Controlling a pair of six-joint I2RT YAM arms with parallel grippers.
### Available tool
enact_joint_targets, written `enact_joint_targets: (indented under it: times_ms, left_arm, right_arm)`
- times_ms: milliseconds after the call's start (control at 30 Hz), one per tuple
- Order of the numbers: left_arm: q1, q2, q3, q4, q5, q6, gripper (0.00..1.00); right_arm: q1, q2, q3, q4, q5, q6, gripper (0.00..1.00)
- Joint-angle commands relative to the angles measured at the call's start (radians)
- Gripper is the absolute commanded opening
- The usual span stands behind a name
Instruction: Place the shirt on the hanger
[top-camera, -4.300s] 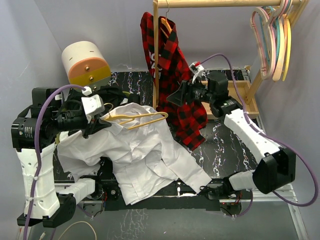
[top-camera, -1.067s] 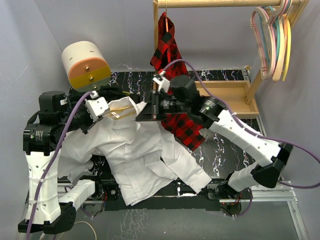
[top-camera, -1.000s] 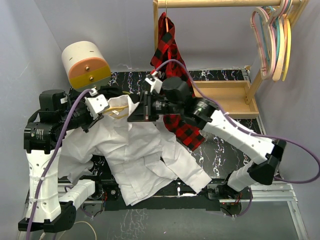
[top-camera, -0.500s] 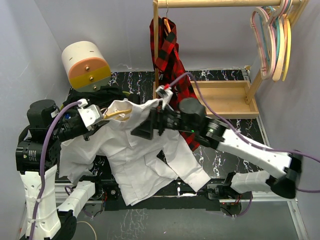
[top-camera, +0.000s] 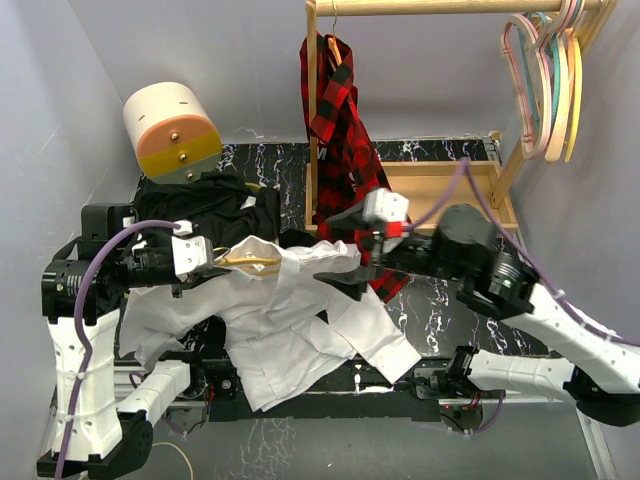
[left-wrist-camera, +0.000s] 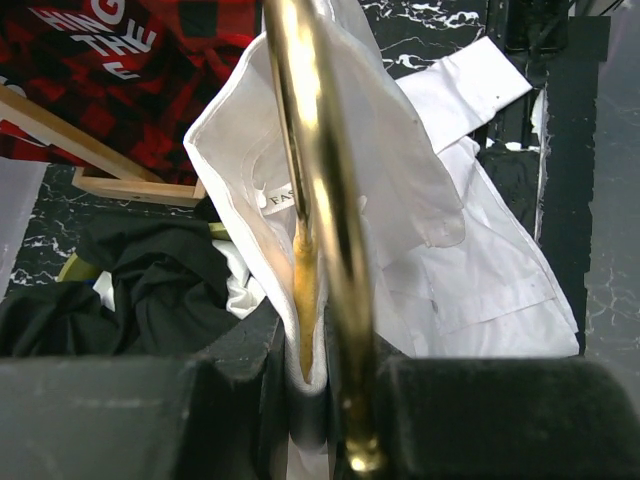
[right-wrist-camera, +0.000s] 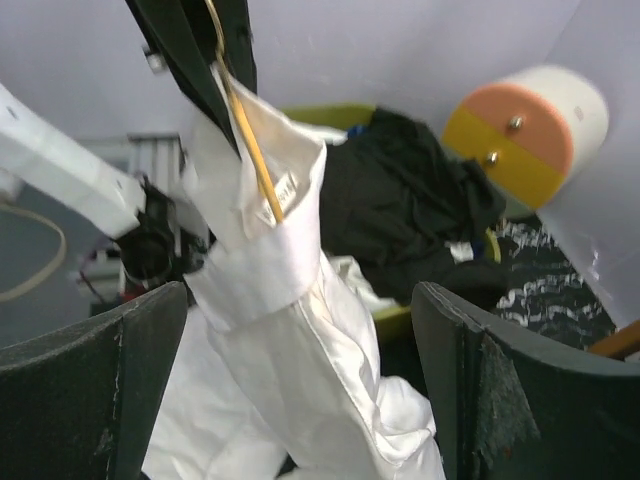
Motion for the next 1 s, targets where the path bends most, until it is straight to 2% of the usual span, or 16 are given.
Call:
enact_joint_targets:
  times_ms: [0,200,300,467,500,567,600,633,733,800,833,867,967]
  left_arm:
    - [0.005,0.010,0.019,-0.064,0.080,0.103,0.00]
    - [0.006,0.018,0.028,-0.064,0.081,0.104,0.00]
    - [0.006,0.018,0.029,-0.064,0.085,0.102,0.00]
    - [0.006,0.017,0.040,-0.064,0.091,0.107,0.00]
    - [0.006,0.018,0.044,-0.064,0.092,0.107,0.00]
    - [0.006,0.018,0.047,-0.064,0.093,0.108,0.00]
    - [0.006,0.020,0.047,-0.064,0.093,0.109,0.00]
    - [0.006,0.019,0.046,-0.064,0.095,0.110,0.00]
    - [0.006,0.020,0.043,-0.064,0.094,0.114,0.00]
    - [0.005,0.019,0.042,-0.064,0.093,0.117,0.00]
    - [0.006,0.019,0.040,-0.064,0.094,0.117,0.00]
    - [0.006,0.018,0.040,-0.063,0.096,0.116,0.00]
    - [0.006,0.019,0.041,-0.062,0.110,0.114,0.00]
  right_arm:
    - [0.000,0.104,0.052,-0.136,-0.014,-0.177,0.98]
    - [0.001,0.241,0.155,-0.220,-0.144,-0.199,0.99]
    - [0.001,0.272,0.161,-0.215,-0.126,-0.219,0.92]
    - [0.001,0.333,0.184,-0.231,-0.149,-0.252,0.63]
    - [0.000,0.340,0.186,-0.231,-0.156,-0.258,0.50]
    - [0.000,0.353,0.193,-0.230,-0.173,-0.260,0.18]
    - [0.001,0.361,0.198,-0.230,-0.184,-0.258,0.13]
    - [0.000,0.371,0.205,-0.236,-0.195,-0.255,0.16]
    - [0.001,0.412,0.245,-0.291,-0.229,-0.258,0.44]
    - [0.001,0.432,0.263,-0.321,-0.226,-0.261,0.48]
    - [0.000,0.436,0.264,-0.327,-0.224,-0.263,0.48]
    - [0.001,0.436,0.261,-0.328,-0.223,-0.267,0.43]
    - [0.001,0.437,0.260,-0.310,-0.239,-0.265,0.20]
